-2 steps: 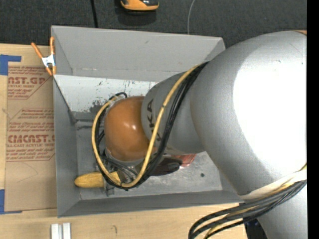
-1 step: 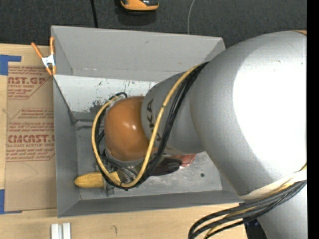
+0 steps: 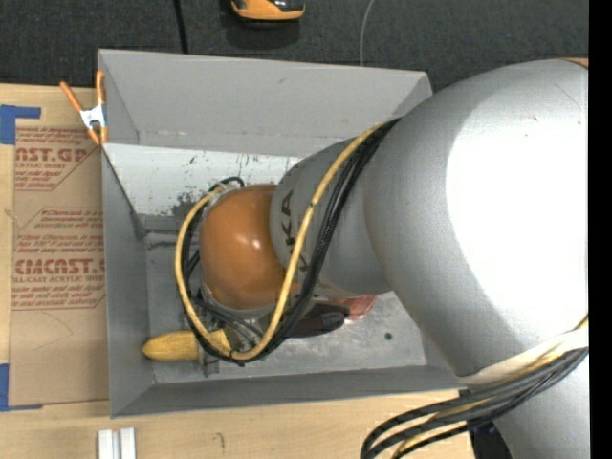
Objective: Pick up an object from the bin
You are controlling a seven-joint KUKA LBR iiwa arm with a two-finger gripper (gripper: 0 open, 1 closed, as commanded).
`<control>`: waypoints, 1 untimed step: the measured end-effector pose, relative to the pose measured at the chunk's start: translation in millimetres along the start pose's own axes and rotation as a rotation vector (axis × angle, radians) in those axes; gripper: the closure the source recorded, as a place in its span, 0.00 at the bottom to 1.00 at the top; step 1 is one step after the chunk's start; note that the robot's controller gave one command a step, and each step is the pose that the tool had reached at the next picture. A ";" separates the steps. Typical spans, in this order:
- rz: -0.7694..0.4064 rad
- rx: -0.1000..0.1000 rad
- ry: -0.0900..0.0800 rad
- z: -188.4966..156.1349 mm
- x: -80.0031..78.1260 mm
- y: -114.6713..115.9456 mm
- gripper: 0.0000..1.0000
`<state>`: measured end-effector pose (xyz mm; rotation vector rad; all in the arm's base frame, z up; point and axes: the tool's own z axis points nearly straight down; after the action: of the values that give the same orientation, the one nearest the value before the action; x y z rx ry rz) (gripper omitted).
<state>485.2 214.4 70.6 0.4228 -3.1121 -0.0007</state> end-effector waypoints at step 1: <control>0.003 0.000 0.001 0.8 -5.1 -1.5 1.00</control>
Offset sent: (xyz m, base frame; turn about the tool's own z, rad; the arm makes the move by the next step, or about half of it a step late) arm 0.0154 -0.0227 0.1326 0.0298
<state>490.4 214.3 69.8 0.4177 -3.1120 -0.0010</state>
